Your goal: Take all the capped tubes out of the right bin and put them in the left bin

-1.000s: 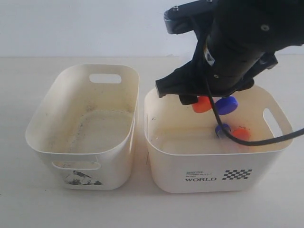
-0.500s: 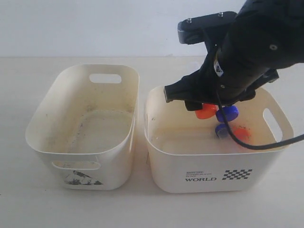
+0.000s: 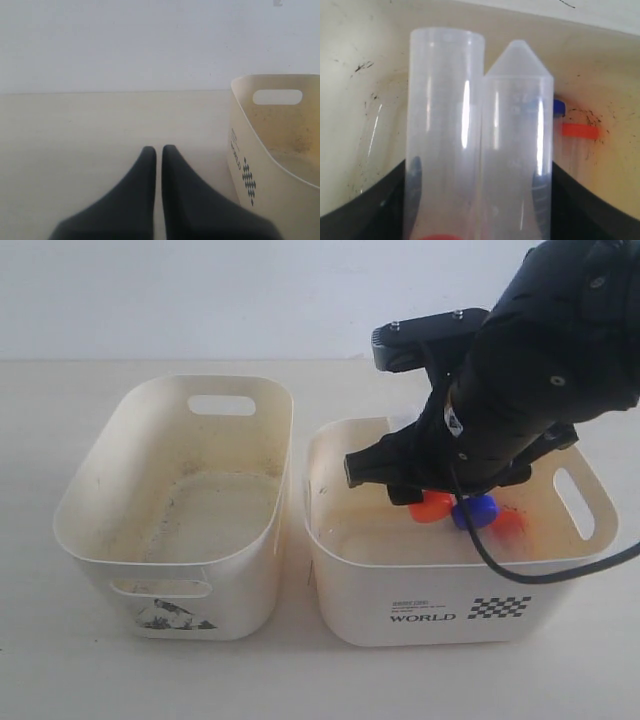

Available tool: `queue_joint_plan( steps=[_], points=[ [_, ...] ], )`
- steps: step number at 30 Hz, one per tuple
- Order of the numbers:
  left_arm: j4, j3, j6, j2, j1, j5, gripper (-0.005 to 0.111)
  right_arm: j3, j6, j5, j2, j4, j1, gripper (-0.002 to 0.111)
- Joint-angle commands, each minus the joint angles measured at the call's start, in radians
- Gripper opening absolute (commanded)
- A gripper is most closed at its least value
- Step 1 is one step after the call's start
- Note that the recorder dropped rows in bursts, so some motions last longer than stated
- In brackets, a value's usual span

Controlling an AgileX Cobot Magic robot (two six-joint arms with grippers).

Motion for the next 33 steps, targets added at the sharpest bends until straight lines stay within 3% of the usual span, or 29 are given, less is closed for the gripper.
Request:
queue_joint_plan(
  steps=[1,4,12,33],
  points=[
    [-0.004,-0.004,-0.01,0.0,0.0,0.0,0.004,0.003,-0.003,0.03,-0.002,0.008,-0.004,0.0],
    [-0.004,-0.004,-0.01,0.0,0.0,0.0,0.004,0.011,-0.006,0.046,-0.002,0.014,-0.004,0.0],
    [-0.004,-0.004,-0.01,0.0,0.0,0.0,0.004,0.102,0.005,-0.115,-0.002,0.005,-0.004,0.0],
    [-0.004,-0.004,-0.01,0.0,0.0,0.002,0.004,0.102,0.015,-0.134,-0.002,-0.014,-0.004,0.0]
  ],
)
